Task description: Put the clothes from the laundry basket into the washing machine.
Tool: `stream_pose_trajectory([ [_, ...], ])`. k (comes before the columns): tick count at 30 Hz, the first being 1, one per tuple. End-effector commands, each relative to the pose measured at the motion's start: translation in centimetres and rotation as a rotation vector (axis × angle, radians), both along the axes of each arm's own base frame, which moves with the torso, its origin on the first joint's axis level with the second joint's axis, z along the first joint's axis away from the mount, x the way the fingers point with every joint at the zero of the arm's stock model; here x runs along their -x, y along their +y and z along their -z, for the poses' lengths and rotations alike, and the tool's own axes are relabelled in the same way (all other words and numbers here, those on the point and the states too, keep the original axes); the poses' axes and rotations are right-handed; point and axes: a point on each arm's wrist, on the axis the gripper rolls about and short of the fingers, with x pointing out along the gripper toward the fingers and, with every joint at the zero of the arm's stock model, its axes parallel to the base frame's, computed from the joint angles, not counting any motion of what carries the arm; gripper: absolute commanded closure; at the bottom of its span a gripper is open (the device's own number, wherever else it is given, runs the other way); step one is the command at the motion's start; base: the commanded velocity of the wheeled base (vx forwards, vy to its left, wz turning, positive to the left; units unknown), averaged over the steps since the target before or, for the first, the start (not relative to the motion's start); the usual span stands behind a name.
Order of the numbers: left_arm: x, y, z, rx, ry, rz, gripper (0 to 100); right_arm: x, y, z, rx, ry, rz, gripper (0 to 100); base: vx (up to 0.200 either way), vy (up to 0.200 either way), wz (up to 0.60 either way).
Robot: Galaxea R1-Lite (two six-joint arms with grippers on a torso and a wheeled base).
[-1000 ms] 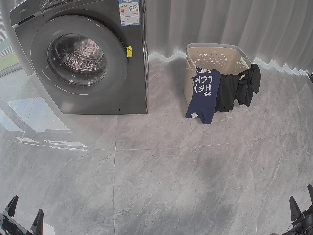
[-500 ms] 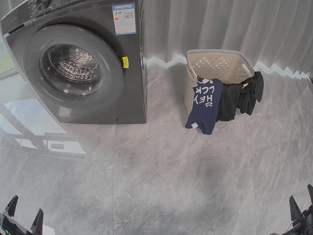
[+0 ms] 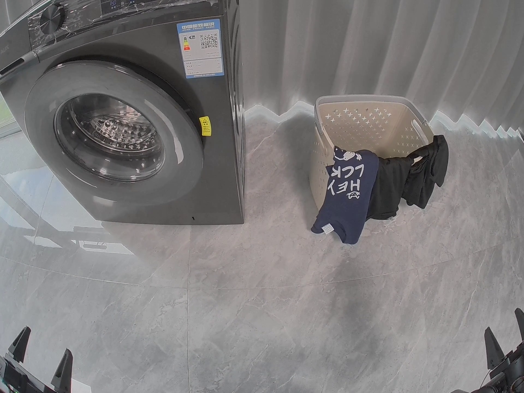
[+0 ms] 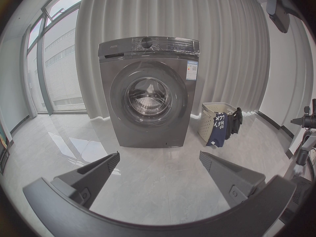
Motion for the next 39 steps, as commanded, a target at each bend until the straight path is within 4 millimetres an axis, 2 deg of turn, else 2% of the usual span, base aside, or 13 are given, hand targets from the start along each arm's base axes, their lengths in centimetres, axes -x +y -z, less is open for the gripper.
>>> stream_pose_trajectory([
  [1, 0.01, 0.00, 0.53, 0.000, 0.000, 0.000, 0, -0.01, 0.00, 0.53, 0.000, 0.001, 0.000, 0, 0.000, -0.200, 0.00],
  [12, 0.01, 0.00, 0.53, 0.000, 0.000, 0.000, 0, -0.01, 0.00, 0.53, 0.000, 0.001, -0.001, 0, 0.000, -0.200, -0.05],
  [18, 0.01, 0.00, 0.53, 0.000, 0.000, 0.000, 0, -0.01, 0.00, 0.53, 0.000, 0.001, 0.000, 0, 0.000, 0.000, -0.50],
  [36, 0.01, 0.00, 0.53, 0.003, 0.000, 0.000, 0, -0.01, 0.00, 0.53, 0.000, 0.001, 0.000, 0, 0.200, 0.000, 0.00],
  [39, 0.01, 0.00, 0.53, 0.002, 0.000, 0.000, 0, -0.01, 0.00, 0.53, 0.002, 0.001, 0.000, 0, 0.000, 0.000, 0.00],
])
